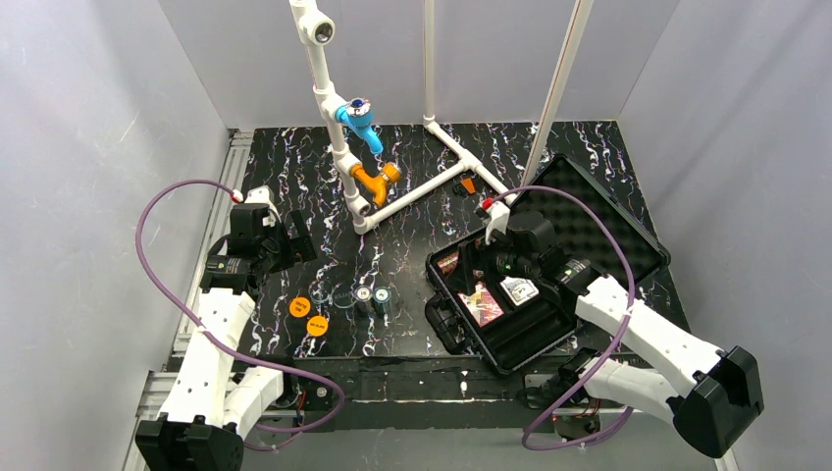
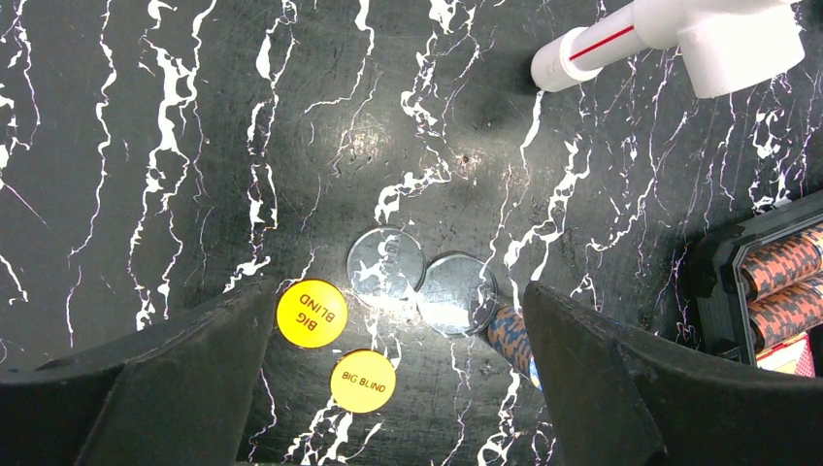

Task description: Pack up texas hold em set

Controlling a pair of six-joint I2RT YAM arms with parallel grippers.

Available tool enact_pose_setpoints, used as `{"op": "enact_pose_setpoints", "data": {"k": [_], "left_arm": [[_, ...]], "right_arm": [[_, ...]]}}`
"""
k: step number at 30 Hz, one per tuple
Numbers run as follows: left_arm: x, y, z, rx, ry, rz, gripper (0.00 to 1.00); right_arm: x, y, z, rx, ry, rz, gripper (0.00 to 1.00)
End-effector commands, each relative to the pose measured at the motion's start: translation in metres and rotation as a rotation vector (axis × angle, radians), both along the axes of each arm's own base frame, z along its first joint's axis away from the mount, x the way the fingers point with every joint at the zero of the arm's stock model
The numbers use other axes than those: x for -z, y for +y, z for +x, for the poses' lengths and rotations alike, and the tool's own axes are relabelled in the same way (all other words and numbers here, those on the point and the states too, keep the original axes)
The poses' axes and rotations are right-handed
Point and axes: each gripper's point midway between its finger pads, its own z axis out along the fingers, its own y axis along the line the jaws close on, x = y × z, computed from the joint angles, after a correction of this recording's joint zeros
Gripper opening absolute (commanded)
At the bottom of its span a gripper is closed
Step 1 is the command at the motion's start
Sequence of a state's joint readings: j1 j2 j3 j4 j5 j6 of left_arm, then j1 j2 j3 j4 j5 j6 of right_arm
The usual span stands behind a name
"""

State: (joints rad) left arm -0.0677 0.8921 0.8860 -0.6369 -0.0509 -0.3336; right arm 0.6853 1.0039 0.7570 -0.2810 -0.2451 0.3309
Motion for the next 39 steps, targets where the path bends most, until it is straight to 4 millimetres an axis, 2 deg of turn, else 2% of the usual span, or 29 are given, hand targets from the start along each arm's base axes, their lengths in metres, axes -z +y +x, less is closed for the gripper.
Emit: {"op": "enact_pose_setpoints", "data": {"k": [1,7,16,19,28,39], "left_arm": [[-0.018,-0.004,0.001,0.027,-0.052,-0.007,0.99],[-0.023,-0.007,0.000,0.049,-0.084,-0.014,0.99],[-0.028,-0.010,0.000,0.064,-0.110,-0.022,0.99],[-0.029,-0.015,0.000,0.084,-0.113,-0.041,0.99],[-0.031,-0.016,-0.002,0.092,-0.125,-0.046,0.99],[-0.033,-0.017,-0.002,0.097,-0.135,-0.046,0.99]], "right_arm": [[-0.020,0.021,-0.005,-0.159,-0.132,0.015,1.00],[-0.018,0.039,-0.014,-0.283,-0.265,-0.019,1.00],[-0.033,0.069,-0.027,-0.470,-0.570,0.031,1.00],[-0.033,0.075,-0.033,-0.536,-0.628,0.037,1.00],[-0.020,0.093,-0.041,-0.688,-0.700,0.022,1.00],[-0.005,0.119,-0.040,-0.786,-0.722,0.027,1.00]]}}
